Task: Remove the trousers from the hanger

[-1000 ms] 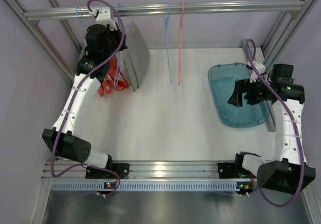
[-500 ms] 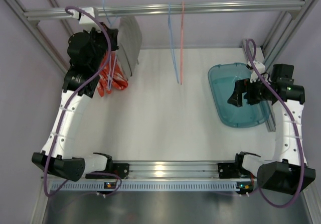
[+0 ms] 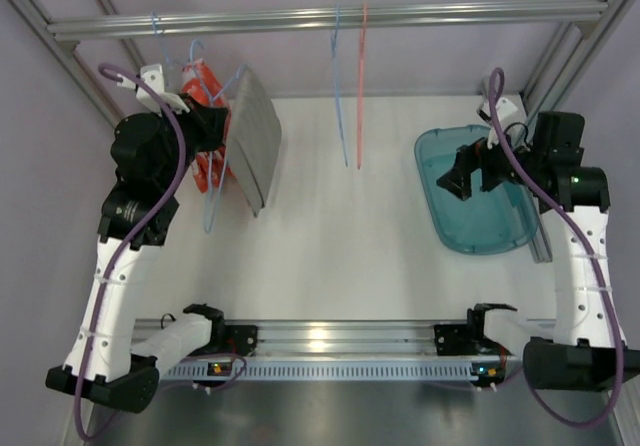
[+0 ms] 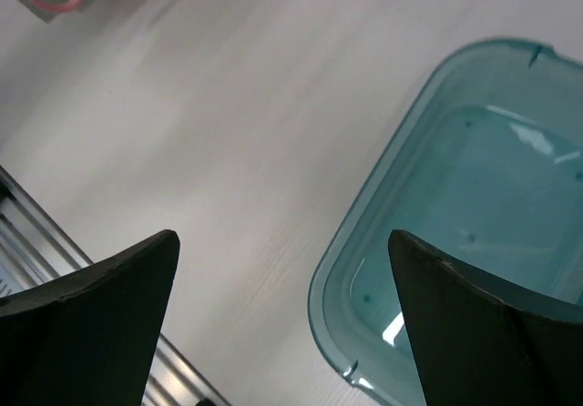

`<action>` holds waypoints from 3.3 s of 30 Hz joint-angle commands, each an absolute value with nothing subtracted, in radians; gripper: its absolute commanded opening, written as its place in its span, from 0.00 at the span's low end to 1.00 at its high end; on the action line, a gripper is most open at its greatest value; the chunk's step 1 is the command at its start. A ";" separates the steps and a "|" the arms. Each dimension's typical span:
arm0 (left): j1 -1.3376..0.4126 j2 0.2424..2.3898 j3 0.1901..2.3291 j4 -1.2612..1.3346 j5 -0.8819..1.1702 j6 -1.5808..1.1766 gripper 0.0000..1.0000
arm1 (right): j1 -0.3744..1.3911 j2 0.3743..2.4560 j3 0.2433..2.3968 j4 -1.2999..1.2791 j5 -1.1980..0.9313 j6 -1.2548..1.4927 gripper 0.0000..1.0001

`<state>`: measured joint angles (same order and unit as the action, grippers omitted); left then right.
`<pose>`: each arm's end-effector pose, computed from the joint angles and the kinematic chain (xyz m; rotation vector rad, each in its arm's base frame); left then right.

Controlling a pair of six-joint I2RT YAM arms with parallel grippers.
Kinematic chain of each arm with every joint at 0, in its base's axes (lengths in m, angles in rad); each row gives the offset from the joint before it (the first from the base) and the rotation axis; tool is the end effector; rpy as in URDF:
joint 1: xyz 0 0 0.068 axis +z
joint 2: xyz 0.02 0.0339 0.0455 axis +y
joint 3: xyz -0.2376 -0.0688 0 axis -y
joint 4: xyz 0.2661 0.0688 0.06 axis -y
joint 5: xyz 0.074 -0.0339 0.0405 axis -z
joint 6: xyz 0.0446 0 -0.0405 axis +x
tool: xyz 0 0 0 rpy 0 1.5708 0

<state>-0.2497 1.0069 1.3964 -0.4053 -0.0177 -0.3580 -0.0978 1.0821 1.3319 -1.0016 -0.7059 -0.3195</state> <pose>0.2279 -0.0573 0.4690 -0.1009 1.6023 -0.4592 0.2320 0.0063 0.3735 -0.5786 2.0954 0.5806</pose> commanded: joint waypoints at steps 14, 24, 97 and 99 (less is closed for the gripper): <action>-0.239 0.934 1.489 -0.396 0.156 -0.482 0.00 | 0.664 1.066 1.345 -0.226 -0.330 -0.153 0.99; -0.239 1.014 1.644 -0.400 0.184 -0.526 0.00 | 1.027 1.360 1.365 0.181 -0.008 -0.185 1.00; -0.239 1.017 1.683 -0.399 0.219 -0.512 0.00 | 0.976 1.572 1.361 0.218 -0.140 -0.324 0.47; -0.239 1.017 1.686 -0.399 0.218 -0.514 0.00 | 0.976 1.589 1.376 0.218 -0.105 -0.310 0.46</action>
<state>-0.2436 1.0260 1.6531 -0.5404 0.2020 -0.5213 0.9848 1.5925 1.3350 0.2092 -0.1169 -0.3065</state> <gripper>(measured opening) 0.070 0.458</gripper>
